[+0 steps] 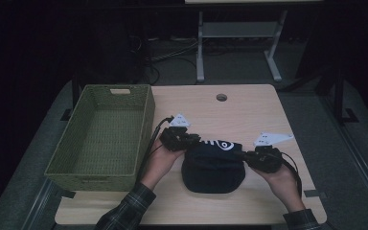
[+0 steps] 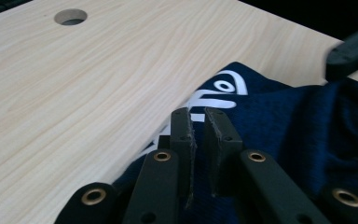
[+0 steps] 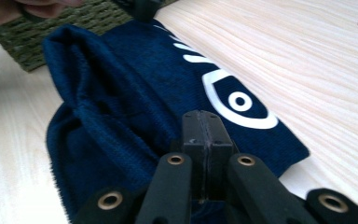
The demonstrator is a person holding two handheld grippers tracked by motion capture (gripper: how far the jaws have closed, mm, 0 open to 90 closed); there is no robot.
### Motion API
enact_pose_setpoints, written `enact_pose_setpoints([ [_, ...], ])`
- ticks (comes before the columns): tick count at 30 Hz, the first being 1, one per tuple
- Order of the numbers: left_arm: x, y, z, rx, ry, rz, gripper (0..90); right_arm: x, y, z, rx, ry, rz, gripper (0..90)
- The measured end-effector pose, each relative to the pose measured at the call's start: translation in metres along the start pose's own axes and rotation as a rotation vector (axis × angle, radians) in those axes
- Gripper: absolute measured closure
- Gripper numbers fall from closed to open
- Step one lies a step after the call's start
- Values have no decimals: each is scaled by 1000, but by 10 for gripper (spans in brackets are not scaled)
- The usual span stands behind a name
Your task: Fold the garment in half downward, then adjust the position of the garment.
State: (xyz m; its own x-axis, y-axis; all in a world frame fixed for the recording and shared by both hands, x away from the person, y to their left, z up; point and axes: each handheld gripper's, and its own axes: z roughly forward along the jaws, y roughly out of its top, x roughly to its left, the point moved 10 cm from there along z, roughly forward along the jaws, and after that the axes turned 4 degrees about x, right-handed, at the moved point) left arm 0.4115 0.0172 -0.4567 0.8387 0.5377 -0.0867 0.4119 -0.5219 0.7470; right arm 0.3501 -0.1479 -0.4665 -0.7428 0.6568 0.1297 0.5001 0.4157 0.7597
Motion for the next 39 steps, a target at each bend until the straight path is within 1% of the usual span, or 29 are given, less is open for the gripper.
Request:
enact_pose_setpoints([
  [4, 0, -6, 3, 23, 1, -3, 810, 8, -8, 4, 24, 13, -8, 895],
  [5, -1, -8, 4, 32, -4, -3, 810, 9, -11, 6, 35, 14, -9, 895],
  [8, -4, -17, 8, 63, -6, 2, 809, 15, -18, 8, 44, 24, -6, 895],
  [9, -4, -20, 9, 78, -7, 13, 808, 17, -21, 8, 52, 27, -11, 895],
  [11, -6, -26, 12, 88, -13, 7, 806, 21, -27, 10, 60, 31, -3, 895],
  [13, -8, -33, 16, 106, -14, 6, 802, 24, -33, 12, 66, 35, -6, 895],
  [14, -8, -34, 17, 109, -12, 6, 802, 27, -37, 14, 80, 36, -5, 895],
  [15, -9, -37, 18, 114, -13, -2, 802, 28, -39, 15, 88, 34, -3, 895],
  [16, -10, -39, 20, 124, -16, 3, 802, 29, -42, 16, 93, 37, -4, 895],
  [18, -11, -43, 23, 136, -15, -2, 804, 31, -47, 19, 103, 41, 1, 897],
  [19, -11, -45, 24, 142, -17, 0, 805, 33, -49, 20, 107, 46, 13, 897],
  [20, -11, -47, 26, 147, -16, 0, 807, 33, -51, 20, 109, 46, 8, 897],
  [22, -11, -52, 30, 165, -11, 2, 820, 33, -55, 22, 111, 44, 13, 898],
  [24, -10, -57, 34, 182, -4, 0, 840, 35, -60, 24, 128, 39, 12, 899],
  [25, -10, -59, 37, 181, -4, 1, 847, 36, -63, 26, 133, 40, 14, 900],
  [26, -10, -59, 37, 178, -6, -2, 859, 39, -68, 29, 152, 36, 14, 900],
  [28, -9, -59, 39, 170, -8, -16, 868, 42, -70, 30, 143, 18, -3, 900],
  [29, -9, -59, 38, 171, -10, -12, 867, 42, -70, 29, 145, 13, -10, 900],
  [31, -9, -57, 36, 164, -10, -13, 848, 42, -69, 29, 148, 16, -8, 900],
  [32, -10, -55, 33, 154, -19, -25, 811, 42, -67, 28, 147, 17, -13, 900],
  [33, -11, -53, 29, 145, -19, -28, 785, 42, -65, 26, 137, 16, -18, 899],
  [34, -12, -51, 24, 140, -18, -18, 770, 41, -61, 23, 120, 17, -21, 899],
  [35, -14, -49, 18, 132, -17, -7, 761, 41, -58, 20, 103, 16, -15, 899],
  [36, -18, -47, 11, 114, -26, -4, 751, 38, -54, 17, 87, 6, -14, 899],
  [37, -21, -47, 8, 105, -30, -3, 749, 34, -50, 14, 73, -8, -19, 899],
  [39, -28, -50, 0, 97, -35, 4, 740, 30, -43, 12, 58, -14, -12, 899],
])
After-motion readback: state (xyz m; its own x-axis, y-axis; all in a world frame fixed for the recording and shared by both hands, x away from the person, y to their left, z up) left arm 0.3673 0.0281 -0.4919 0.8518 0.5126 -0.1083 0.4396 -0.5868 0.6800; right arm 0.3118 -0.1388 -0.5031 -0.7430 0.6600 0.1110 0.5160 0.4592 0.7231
